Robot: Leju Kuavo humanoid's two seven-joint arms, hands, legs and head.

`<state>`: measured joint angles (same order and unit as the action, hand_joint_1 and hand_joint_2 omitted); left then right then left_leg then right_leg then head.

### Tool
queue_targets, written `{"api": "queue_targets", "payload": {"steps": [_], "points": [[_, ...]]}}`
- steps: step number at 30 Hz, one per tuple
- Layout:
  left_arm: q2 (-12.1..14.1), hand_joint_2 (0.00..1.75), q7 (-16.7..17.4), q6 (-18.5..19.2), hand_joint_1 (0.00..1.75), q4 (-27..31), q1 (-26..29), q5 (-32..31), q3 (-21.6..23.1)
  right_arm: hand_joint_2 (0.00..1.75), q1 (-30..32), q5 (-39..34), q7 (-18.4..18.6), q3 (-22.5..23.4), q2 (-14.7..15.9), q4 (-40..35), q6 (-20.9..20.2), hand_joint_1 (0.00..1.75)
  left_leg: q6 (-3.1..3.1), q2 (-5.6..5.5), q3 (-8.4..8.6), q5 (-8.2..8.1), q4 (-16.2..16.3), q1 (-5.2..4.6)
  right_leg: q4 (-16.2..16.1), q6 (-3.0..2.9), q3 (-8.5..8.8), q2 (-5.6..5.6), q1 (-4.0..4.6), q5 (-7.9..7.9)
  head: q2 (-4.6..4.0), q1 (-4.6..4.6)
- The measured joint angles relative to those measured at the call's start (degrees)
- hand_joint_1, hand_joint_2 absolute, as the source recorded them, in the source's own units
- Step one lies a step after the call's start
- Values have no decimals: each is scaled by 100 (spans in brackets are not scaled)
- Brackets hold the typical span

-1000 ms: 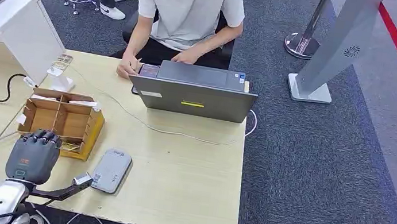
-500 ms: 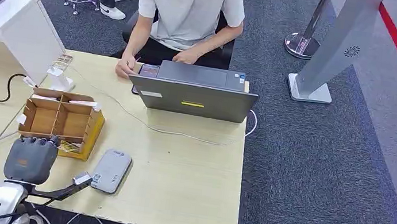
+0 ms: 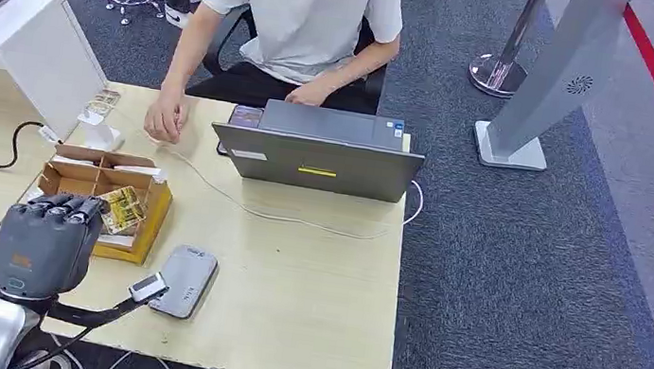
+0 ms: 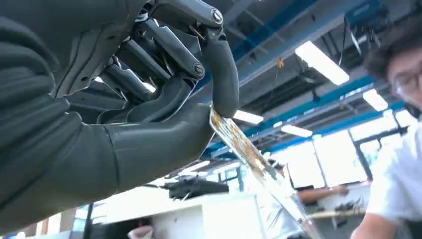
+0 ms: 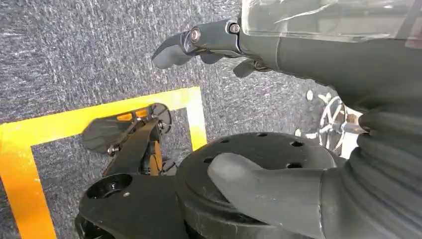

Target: Pass the card to the sensor for recognition and then transmit it.

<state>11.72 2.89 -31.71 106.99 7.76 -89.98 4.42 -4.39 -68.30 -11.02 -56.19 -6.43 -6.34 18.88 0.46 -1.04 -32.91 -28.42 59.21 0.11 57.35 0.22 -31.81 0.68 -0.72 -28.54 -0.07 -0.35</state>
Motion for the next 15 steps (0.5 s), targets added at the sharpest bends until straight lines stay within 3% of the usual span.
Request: {"api": "queue_targets", "payload": {"steps": [9, 15], "points": [[41, 175, 219, 44, 175, 172, -466, 17, 85, 175, -35, 89, 26, -63, -94, -4, 179, 0, -2, -6, 1, 2, 0, 2, 1, -1, 2, -5, 1, 0, 0, 0], [584, 175, 1019, 70, 175, -1099, -1760, 20, 57, 175, -90, 284, 131, -291, -76, -31, 63, 0, -16, -18, 1, 20, 0, 6, 4, -15, 2, -12, 2, 11, 0, 0]]}}
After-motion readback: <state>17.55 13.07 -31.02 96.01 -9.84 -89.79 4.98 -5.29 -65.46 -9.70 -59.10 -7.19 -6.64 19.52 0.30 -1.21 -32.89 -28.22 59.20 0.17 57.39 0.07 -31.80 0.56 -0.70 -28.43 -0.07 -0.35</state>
